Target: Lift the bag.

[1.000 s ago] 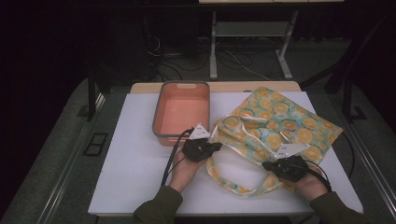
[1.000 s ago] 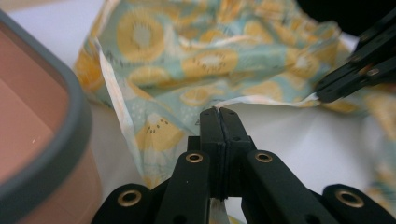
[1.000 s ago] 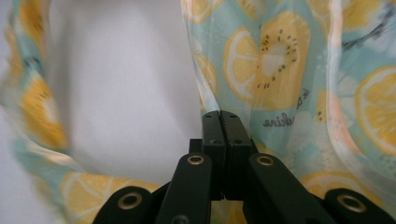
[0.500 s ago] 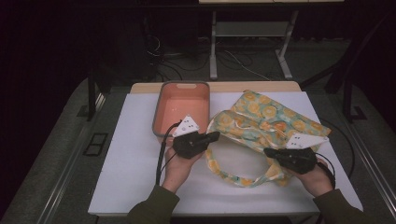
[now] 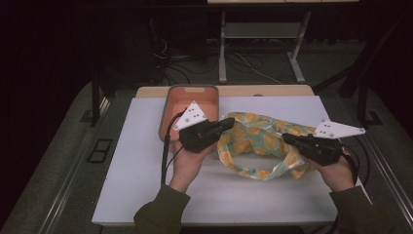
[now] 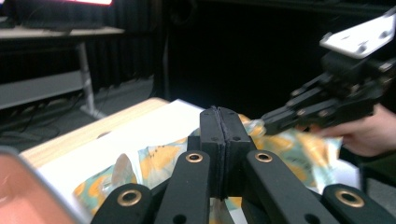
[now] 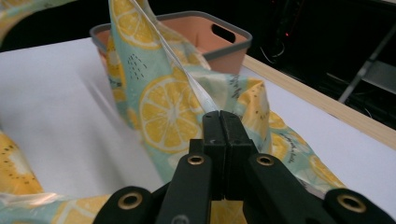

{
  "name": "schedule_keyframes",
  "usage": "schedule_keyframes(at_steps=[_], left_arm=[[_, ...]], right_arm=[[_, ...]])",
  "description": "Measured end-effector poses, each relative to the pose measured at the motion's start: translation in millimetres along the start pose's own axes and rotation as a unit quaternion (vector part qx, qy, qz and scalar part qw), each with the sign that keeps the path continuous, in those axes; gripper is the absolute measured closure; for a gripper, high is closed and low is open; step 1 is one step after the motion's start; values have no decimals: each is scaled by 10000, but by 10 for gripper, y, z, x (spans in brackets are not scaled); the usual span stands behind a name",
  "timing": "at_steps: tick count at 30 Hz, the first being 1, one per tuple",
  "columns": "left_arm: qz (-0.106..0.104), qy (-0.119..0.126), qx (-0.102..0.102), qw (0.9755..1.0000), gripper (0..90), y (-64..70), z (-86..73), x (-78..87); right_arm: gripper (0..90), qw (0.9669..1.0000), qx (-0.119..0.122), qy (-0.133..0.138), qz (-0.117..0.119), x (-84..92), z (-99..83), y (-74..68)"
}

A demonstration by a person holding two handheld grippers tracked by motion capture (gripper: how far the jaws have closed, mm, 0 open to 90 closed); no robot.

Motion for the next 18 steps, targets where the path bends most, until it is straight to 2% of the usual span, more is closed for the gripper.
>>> schedule_keyframes(at_steps=[3,6,11,18], left_arm=[[238,-297,-46,9993,890,-105,-117,-142],[447,-596,-96,9972,889,-182,-247,-308],[511,-1009,-79,9936,888,-222,-424,-603],[560,-1619,-247,9849,887,-149,-616,-1018]], right_arm=[[897,9999,-39,-114,-120,-74,-29,94],[898,9992,-114,-245,-278,-156,-70,216],[898,9967,-301,-457,-601,-272,-170,457],[898,9904,-572,-819,-956,-367,-387,786]])
Point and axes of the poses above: each handheld gripper's, and its own axes: x roughly backward along the jaws, z roughly out of its top, y roughly to its right, the point moved 4 cm from there along -x, roughly forward along the jaws, and after that the axes turned 1 degree about -x, right-handed, at the moved point
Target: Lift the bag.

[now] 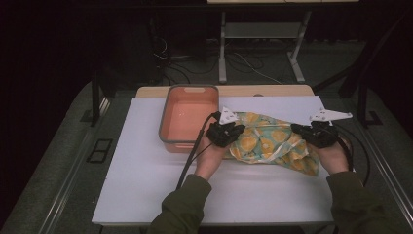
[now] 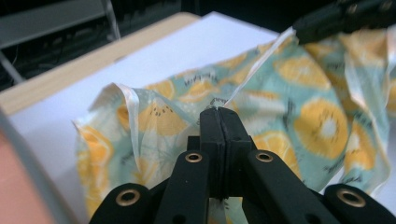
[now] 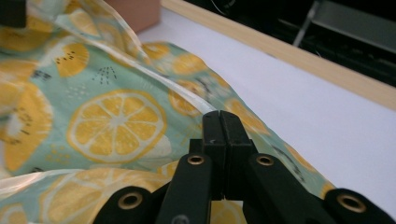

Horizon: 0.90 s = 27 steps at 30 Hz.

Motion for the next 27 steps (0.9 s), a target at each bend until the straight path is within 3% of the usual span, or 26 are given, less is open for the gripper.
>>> schedule_keyframes(at_steps=[6,8,13,17,23,27], left_arm=[[42,-300,4,9995,882,70,-45,-242],[41,-341,114,9993,878,62,-68,-279],[87,-375,204,9991,825,15,-101,-284],[61,-260,234,9994,713,-7,-101,-211],[-123,82,280,9995,504,6,-41,-2],[-298,252,244,9989,413,22,-5,166]], right_arm=[[898,9992,-233,-302,-81,-158,-165,192],[898,9988,-285,-400,-82,-209,-212,220],[895,9980,-444,-456,45,-257,-256,233],[879,9976,-535,-381,202,-230,-238,224],[568,9939,-884,61,654,-56,-105,182],[440,9915,-874,278,926,63,-27,115]])
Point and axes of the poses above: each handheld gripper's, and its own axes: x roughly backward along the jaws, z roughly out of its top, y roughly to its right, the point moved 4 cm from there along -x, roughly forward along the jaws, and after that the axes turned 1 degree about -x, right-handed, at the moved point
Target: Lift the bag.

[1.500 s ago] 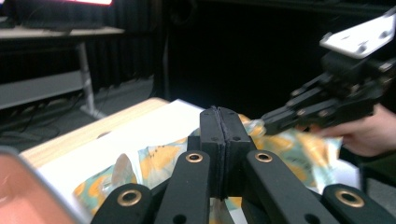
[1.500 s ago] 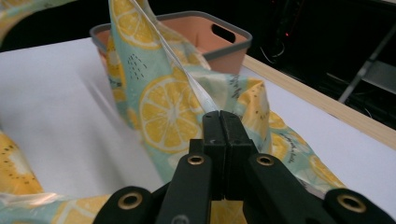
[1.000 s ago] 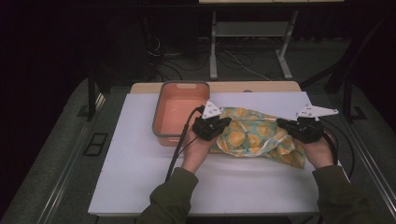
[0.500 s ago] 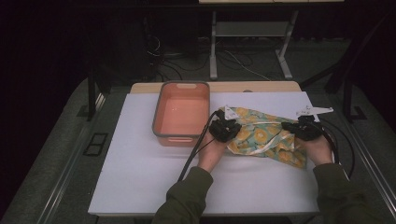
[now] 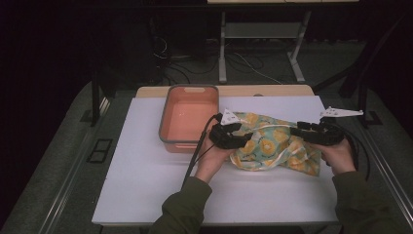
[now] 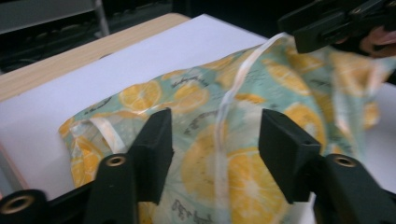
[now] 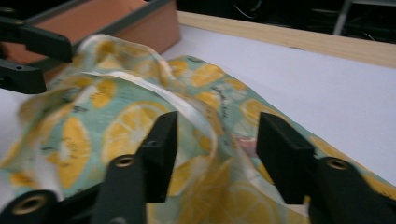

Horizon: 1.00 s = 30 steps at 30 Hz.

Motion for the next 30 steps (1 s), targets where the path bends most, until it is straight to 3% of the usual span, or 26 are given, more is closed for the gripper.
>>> schedule_keyframes(at_steps=[6,12,21,30], left_arm=[[-145,92,-93,9998,312,33,-80,318],[-272,21,-91,9996,261,26,-272,714],[-104,23,1,9999,184,-138,-685,1251],[80,-34,170,9998,88,-301,-1116,1591]], right_arm=[[327,9997,168,67,146,130,34,-173],[290,9985,431,71,340,267,-23,-397],[235,9971,671,64,342,339,-225,-540],[141,9973,721,-1,150,381,-504,-557]])
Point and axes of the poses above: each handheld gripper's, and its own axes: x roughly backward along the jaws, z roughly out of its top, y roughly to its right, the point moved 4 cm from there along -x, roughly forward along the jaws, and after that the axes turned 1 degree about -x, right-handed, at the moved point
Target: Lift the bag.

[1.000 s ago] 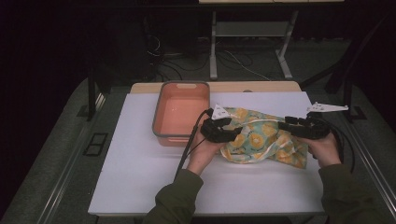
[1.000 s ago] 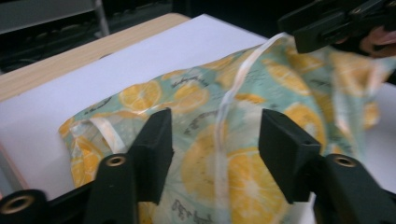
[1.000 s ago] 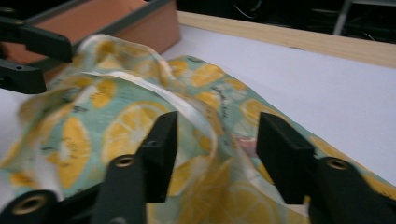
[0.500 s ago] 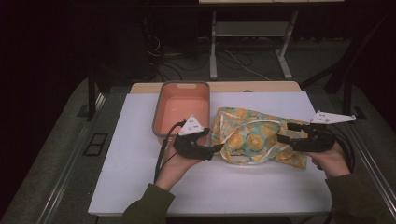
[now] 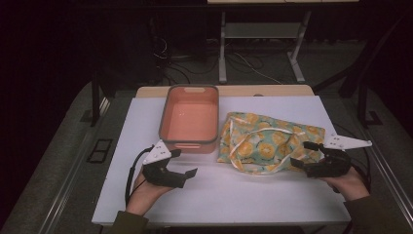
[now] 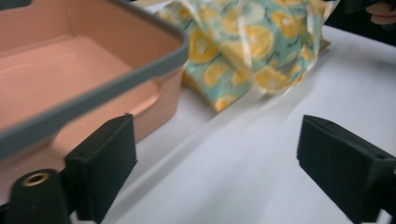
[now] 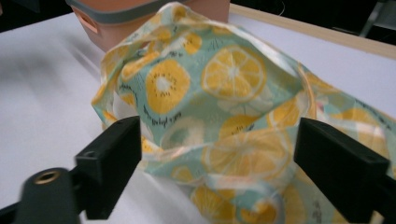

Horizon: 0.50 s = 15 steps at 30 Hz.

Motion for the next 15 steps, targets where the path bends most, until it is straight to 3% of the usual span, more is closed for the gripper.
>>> schedule_keyframes(at_steps=[4,8,15], left_arm=[[26,-105,115,9999,24,-36,-165,58],[19,-99,187,9998,0,-57,-284,66],[22,-283,175,9994,0,-81,-356,31]], right_arm=[[121,10000,-30,-51,-70,15,-129,-4],[121,9998,-94,-154,9,6,-282,-39],[121,9994,-191,-270,96,-16,-438,-55]])
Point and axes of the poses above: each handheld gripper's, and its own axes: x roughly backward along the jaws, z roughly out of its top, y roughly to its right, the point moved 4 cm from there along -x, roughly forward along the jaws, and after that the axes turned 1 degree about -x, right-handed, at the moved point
